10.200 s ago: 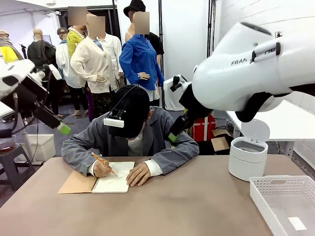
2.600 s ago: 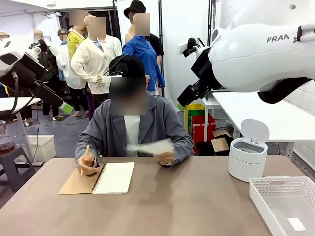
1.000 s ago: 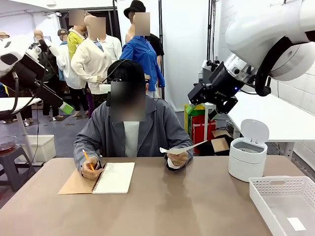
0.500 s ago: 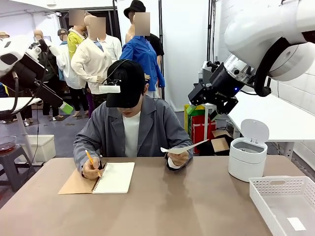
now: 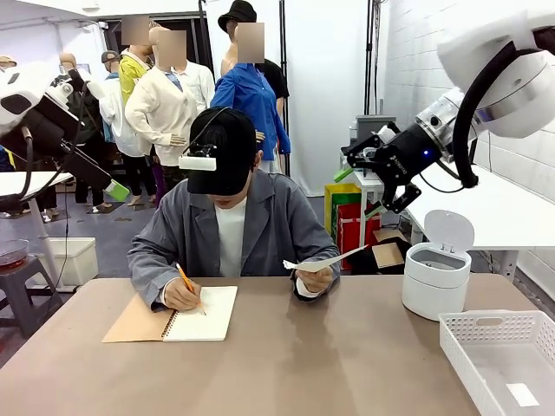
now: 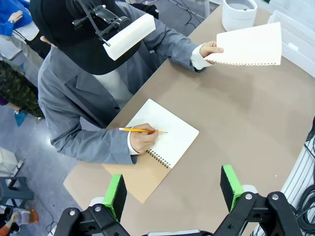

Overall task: Sort the paper based on its condition.
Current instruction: If a person hands you a paper, place it in the Organizing basket , and if it's crumpled, put it in the Trash can.

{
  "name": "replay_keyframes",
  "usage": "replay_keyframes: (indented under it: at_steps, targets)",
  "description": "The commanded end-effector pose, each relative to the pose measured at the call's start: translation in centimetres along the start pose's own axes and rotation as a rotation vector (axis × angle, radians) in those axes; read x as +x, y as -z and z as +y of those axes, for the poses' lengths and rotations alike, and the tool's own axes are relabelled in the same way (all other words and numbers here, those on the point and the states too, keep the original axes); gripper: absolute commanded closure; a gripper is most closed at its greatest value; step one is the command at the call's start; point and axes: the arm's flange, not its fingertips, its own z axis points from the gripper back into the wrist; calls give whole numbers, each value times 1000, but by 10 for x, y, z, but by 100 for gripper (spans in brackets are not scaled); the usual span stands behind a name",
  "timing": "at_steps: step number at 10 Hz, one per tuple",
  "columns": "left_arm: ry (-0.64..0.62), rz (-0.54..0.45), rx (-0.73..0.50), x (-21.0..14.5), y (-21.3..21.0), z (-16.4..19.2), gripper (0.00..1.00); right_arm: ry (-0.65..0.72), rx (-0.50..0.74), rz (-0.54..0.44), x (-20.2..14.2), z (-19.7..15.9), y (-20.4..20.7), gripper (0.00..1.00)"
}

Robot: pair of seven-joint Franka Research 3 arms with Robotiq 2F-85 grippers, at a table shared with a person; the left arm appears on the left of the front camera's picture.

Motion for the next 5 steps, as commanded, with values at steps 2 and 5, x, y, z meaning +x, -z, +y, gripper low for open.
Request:
replay_keyframes:
  at_steps: [2,5]
  targets:
    - [-6,2,-11,0,0,-1,0,246,11,51,41,-23,10,0]
    - [-6,2,-11,0,0,-1,0,348,-85,100,51,-57,28,0]
